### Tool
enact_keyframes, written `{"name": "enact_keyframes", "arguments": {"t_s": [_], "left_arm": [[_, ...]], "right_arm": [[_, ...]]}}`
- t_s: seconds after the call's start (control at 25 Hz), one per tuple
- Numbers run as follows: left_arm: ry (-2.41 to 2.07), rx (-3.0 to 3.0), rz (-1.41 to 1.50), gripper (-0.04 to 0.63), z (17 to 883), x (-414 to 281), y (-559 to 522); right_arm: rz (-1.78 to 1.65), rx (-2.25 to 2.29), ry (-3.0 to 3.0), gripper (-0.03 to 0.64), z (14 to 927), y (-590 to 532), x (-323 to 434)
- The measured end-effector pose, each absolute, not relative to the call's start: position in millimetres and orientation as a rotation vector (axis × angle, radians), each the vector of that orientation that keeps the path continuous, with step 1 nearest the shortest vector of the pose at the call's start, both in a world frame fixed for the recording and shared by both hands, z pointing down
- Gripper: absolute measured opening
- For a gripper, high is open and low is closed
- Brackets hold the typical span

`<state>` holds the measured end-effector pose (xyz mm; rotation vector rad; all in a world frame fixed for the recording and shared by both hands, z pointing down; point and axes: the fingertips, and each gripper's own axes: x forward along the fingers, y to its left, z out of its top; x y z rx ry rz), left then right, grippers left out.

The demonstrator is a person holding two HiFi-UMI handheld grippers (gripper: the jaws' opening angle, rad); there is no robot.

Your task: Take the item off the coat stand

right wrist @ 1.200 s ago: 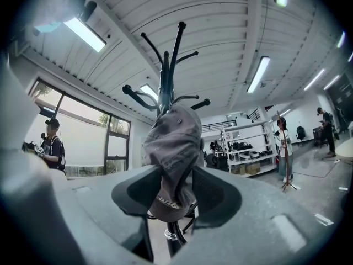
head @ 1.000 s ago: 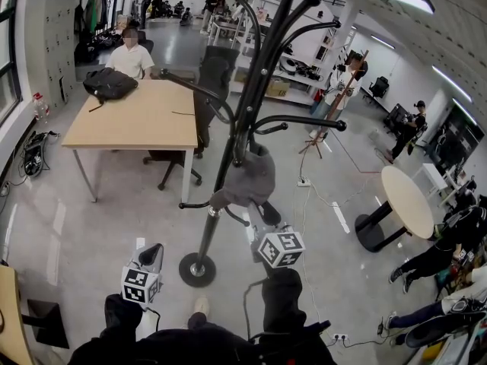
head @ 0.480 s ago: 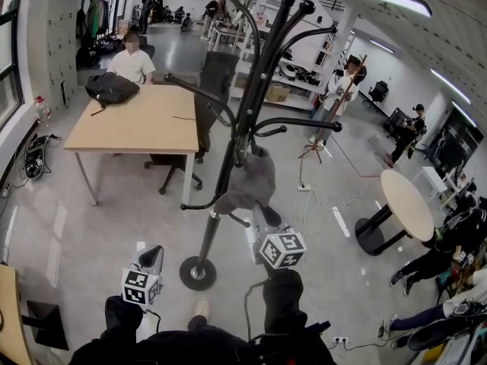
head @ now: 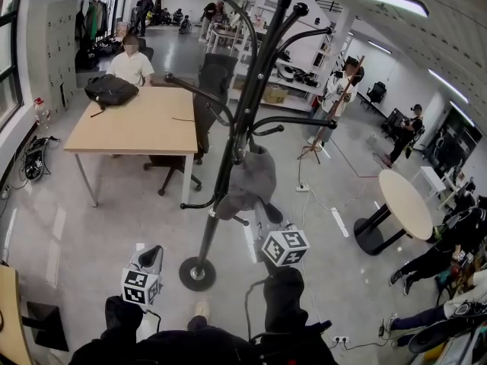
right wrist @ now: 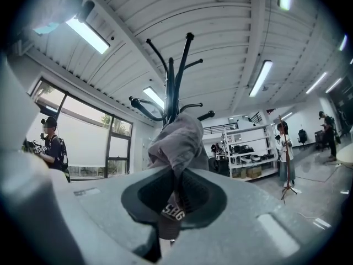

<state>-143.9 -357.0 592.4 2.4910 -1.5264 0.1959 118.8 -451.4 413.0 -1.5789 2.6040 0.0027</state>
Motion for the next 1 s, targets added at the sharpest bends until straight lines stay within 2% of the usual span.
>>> {"name": "enact_keyframes", "arguments": {"t_s": [1.0], "left_arm": [[-1.533,2.491,0.179,0.003,589.1,-148.9,-349.5]], "right_arm": [[0.006,-1.481,2.522,0.023,361.8,-437.4,125.1]]}}
